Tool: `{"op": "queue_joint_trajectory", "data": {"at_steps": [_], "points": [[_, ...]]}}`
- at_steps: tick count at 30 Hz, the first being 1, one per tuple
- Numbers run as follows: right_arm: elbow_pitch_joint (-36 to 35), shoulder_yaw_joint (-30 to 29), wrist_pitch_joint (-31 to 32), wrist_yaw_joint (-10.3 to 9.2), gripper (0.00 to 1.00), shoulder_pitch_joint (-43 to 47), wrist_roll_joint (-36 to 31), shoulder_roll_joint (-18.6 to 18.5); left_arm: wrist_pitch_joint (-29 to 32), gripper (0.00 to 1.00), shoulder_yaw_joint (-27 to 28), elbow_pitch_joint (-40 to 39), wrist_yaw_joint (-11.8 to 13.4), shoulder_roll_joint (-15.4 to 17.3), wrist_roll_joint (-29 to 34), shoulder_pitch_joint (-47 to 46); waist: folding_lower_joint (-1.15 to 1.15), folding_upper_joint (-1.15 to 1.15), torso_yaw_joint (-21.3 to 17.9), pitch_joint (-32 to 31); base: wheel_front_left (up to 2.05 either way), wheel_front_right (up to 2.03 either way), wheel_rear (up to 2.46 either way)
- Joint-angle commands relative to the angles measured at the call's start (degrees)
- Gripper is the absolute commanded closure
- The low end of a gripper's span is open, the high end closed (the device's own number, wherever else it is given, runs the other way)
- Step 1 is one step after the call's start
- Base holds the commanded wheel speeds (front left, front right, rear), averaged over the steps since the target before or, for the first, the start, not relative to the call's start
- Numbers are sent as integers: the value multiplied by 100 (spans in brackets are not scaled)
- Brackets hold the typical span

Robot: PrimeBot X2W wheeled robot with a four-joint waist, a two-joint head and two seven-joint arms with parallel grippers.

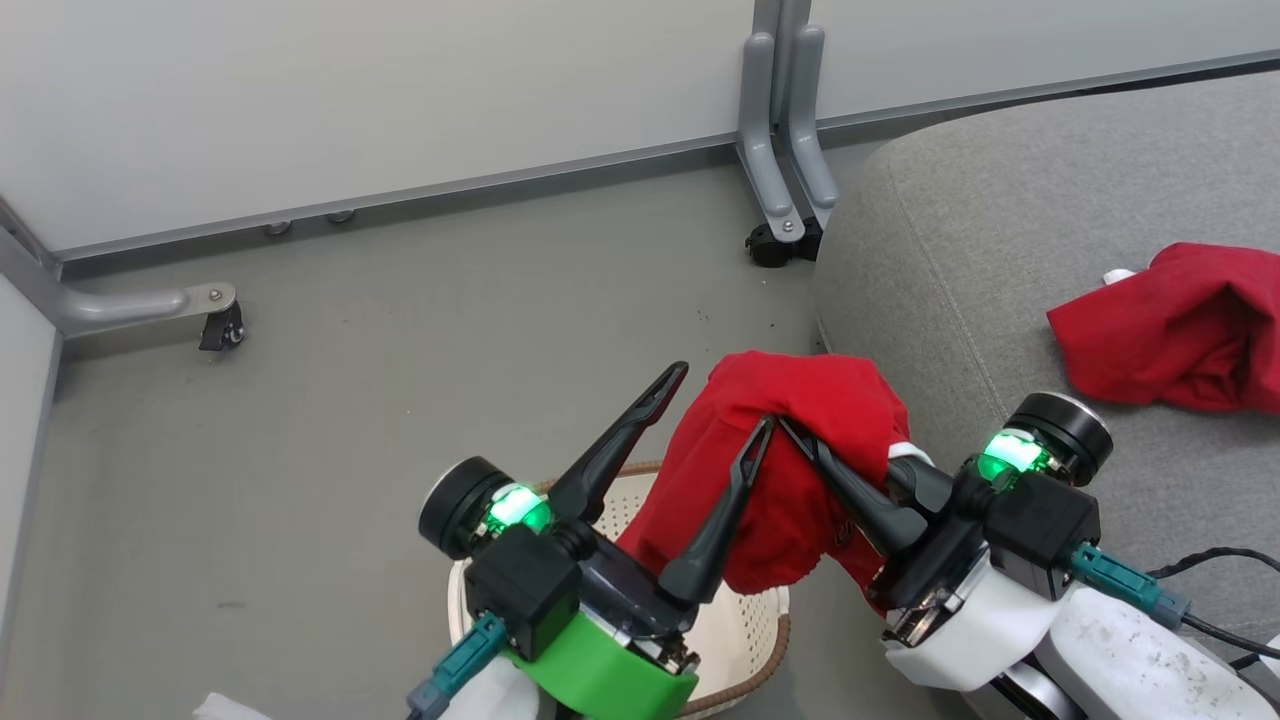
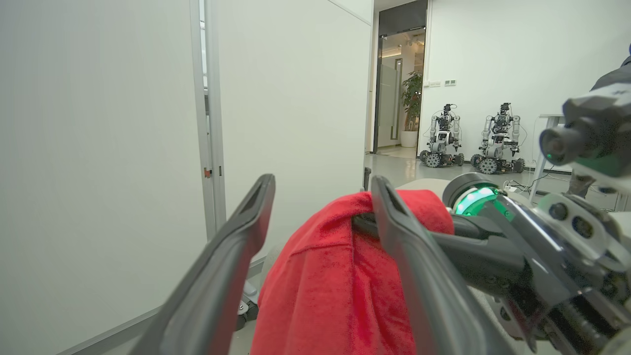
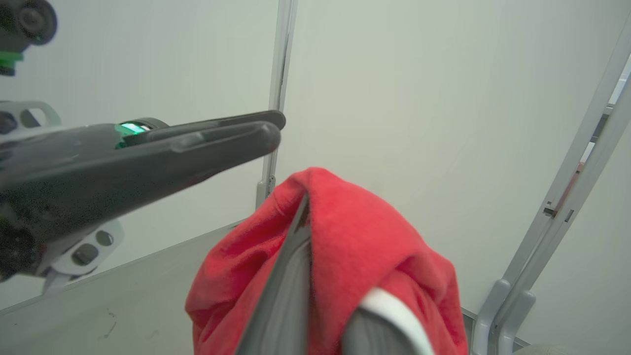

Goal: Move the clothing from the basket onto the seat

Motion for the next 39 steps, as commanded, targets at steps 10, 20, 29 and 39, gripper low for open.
{"op": "queue_joint_trajectory", "data": {"at_steps": [10, 20, 29, 39], "points": [[-25, -90, -17, -2, 100, 104, -54, 26, 1, 0, 396, 150, -15, 257, 90, 436, 0, 0, 5, -35, 0, 0, 0], [-42, -273, -17, -2, 100, 240, -53, 67, 1, 0, 1267, 669, -14, 301, 171, 941, 0, 0, 25, -78, 0, 0, 0], [-86, -614, -17, -2, 100, 544, -96, 135, 1, 0, 2589, 1084, -10, 15, 297, 1411, 0, 0, 59, -102, 0, 0, 0], [-99, -748, -17, -2, 100, 646, -126, 143, 1, 0, 3149, 1325, -12, -65, 392, 1752, 0, 0, 44, -112, 0, 0, 0]]}}
